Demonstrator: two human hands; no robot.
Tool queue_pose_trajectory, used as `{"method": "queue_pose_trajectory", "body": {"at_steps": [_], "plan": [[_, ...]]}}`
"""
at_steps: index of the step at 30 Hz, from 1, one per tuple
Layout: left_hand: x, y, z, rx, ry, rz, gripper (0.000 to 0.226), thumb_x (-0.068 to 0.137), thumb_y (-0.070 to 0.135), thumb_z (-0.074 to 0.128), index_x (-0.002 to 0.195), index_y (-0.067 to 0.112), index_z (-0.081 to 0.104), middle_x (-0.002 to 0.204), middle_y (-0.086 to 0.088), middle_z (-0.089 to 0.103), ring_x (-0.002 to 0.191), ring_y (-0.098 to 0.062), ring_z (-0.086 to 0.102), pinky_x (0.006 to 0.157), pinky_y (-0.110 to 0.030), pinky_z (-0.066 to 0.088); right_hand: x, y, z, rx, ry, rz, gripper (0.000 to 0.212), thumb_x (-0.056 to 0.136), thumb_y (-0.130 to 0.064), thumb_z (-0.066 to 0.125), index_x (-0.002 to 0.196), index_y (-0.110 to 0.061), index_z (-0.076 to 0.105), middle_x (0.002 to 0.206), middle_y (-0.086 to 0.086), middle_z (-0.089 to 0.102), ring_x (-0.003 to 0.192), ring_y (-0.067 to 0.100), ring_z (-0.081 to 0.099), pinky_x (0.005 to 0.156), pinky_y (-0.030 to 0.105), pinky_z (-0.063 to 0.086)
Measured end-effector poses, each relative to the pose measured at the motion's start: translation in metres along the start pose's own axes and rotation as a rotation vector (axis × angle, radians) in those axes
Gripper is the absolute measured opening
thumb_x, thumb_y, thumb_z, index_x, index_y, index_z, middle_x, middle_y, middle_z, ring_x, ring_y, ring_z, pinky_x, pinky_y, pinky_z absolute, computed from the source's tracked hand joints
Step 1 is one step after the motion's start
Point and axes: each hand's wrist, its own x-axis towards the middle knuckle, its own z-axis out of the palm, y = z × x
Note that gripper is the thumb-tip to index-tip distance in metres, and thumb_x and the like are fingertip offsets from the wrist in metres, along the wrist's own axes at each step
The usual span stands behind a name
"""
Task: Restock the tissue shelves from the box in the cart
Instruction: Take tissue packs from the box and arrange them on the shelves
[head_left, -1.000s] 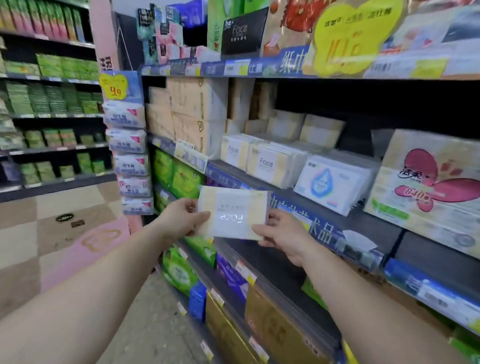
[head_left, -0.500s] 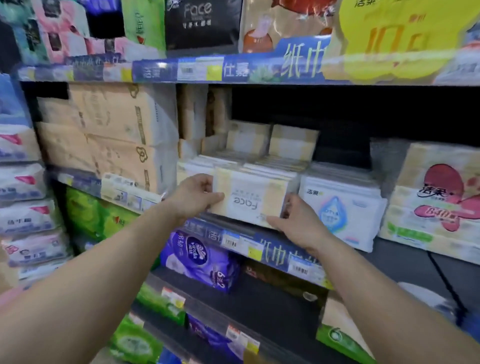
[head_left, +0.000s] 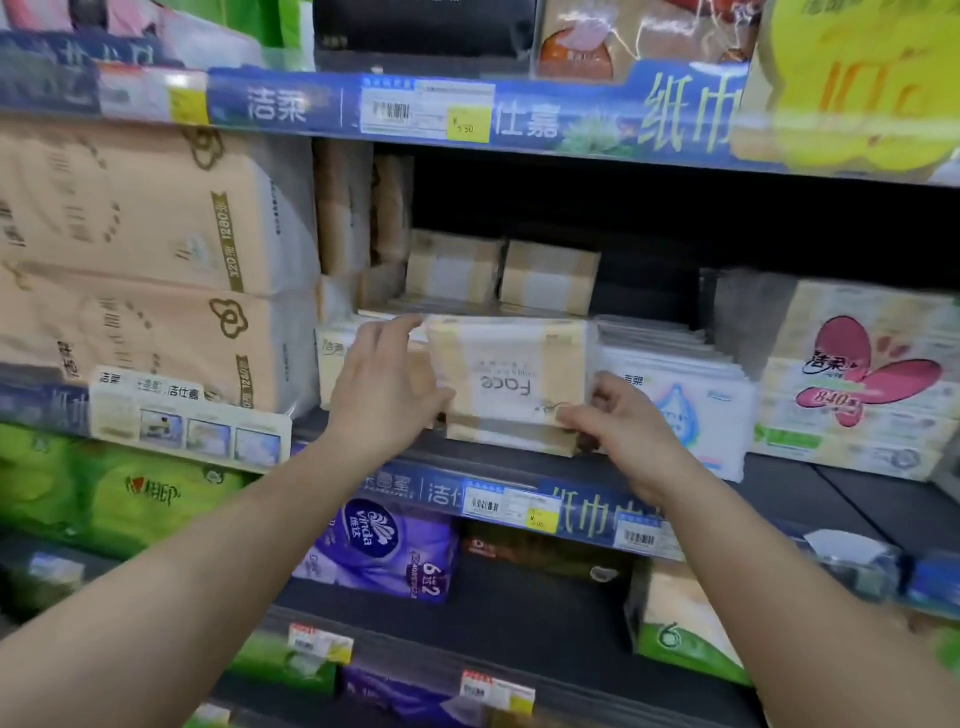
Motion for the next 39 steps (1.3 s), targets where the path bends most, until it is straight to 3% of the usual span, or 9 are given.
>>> {"method": "queue_pose_trajectory", "body": {"at_steps": [5, 10, 12, 17, 22, 25, 29, 33, 39], "plan": [[0.017, 0.02, -0.021, 0.038, 0.213, 0.087, 0.092, 0.068, 0.03, 0.081, 0.145, 0.018, 0.032, 0.137, -0.01, 0.037, 0.131, -0.025, 0.031, 0.109, -0.031, 0.026, 0.009, -0.037, 0.023, 0.125, 0.217, -0.231, 0.014, 0.089, -0.011, 0.062, 0.092, -0.024, 0.059, 0.085, -0.005, 0.066, 0.065, 0.005, 0.058, 0.059, 0.022, 0.044], [0.025, 0.012, -0.038, -0.001, 0.23, -0.094, 0.099, 0.074, 0.039, 0.077, 0.151, 0.016, 0.019, 0.146, -0.012, 0.028, 0.139, -0.027, 0.023, 0.113, -0.031, 0.02, 0.014, -0.061, 0.035, 0.137, 0.157, -0.306, 0.02, 0.089, -0.005, 0.061, 0.103, -0.02, 0.062, 0.087, -0.004, 0.065, 0.065, -0.001, 0.059, 0.056, 0.013, 0.046], [0.019, 0.006, -0.044, 0.026, 0.243, -0.002, 0.095, 0.074, 0.038, 0.077, 0.15, 0.02, 0.022, 0.148, -0.009, 0.028, 0.139, -0.024, 0.024, 0.113, -0.03, 0.019, 0.016, -0.06, 0.04, 0.056, 0.103, -0.328, 0.027, 0.087, -0.006, 0.064, 0.097, -0.031, 0.062, 0.087, -0.007, 0.063, 0.07, 0.002, 0.057, 0.062, 0.016, 0.046], [0.014, -0.007, -0.045, 0.227, -0.045, 0.271, 0.079, 0.077, 0.037, 0.074, 0.145, 0.031, 0.035, 0.142, 0.0, 0.044, 0.129, -0.023, 0.041, 0.106, -0.04, 0.037, 0.023, -0.058, 0.066, -0.285, 0.009, -0.408, 0.037, 0.083, -0.012, 0.07, 0.112, -0.032, 0.06, 0.093, -0.012, 0.061, 0.056, 0.0, 0.048, 0.064, 0.018, 0.044], [0.018, -0.036, -0.047, 0.199, -0.146, 0.08, 0.036, 0.085, 0.03, 0.066, 0.12, 0.021, 0.062, 0.113, -0.003, 0.064, 0.106, -0.026, 0.056, 0.083, -0.032, 0.044, 0.02, -0.056, 0.078, -0.344, 0.033, -0.39, 0.06, 0.08, -0.021, 0.074, 0.133, -0.031, 0.047, 0.108, -0.013, 0.056, 0.074, 0.011, 0.056, 0.069, 0.022, 0.047], [0.014, -0.063, -0.046, 0.171, -0.181, -0.099, 0.034, 0.084, 0.024, 0.066, 0.114, 0.01, 0.06, 0.105, -0.011, 0.064, 0.097, -0.03, 0.059, 0.081, -0.039, 0.05, 0.017, -0.034, 0.081, -0.444, 0.136, -0.283, 0.043, 0.08, -0.023, 0.073, 0.118, -0.027, 0.054, 0.101, -0.008, 0.056, 0.087, 0.016, 0.058, 0.075, 0.028, 0.046], [-0.002, -0.079, -0.031, 0.112, -0.14, -0.227, 0.048, 0.08, 0.023, 0.068, 0.123, 0.009, 0.052, 0.105, -0.01, 0.062, 0.099, -0.03, 0.059, 0.082, -0.039, 0.051, 0.008, -0.004, 0.096, -0.536, 0.04, -0.112, 0.037, 0.083, -0.025, 0.068, 0.116, -0.02, 0.052, 0.096, -0.007, 0.056, 0.092, 0.015, 0.056, 0.078, 0.028, 0.043], [-0.012, -0.075, -0.022, 0.003, 0.006, -0.2, 0.046, 0.083, 0.022, 0.066, 0.124, 0.013, 0.048, 0.117, -0.007, 0.054, 0.106, -0.027, 0.055, 0.086, -0.037, 0.048, 0.004, 0.004, 0.11, -0.472, -0.042, -0.091, 0.038, 0.085, -0.021, 0.068, 0.12, -0.017, 0.053, 0.096, -0.011, 0.057, 0.092, 0.011, 0.058, 0.085, 0.026, 0.047], [-0.023, -0.084, -0.011, 0.113, -0.01, -0.066, 0.045, 0.088, 0.031, 0.062, 0.129, 0.015, 0.053, 0.124, -0.012, 0.051, 0.119, -0.03, 0.044, 0.099, -0.039, 0.039, 0.002, 0.005, 0.126, -0.627, -0.176, -0.138, 0.059, 0.091, -0.029, 0.06, 0.146, -0.027, 0.036, 0.14, -0.006, 0.051, 0.128, 0.013, 0.048, 0.106, 0.032, 0.04]]}}
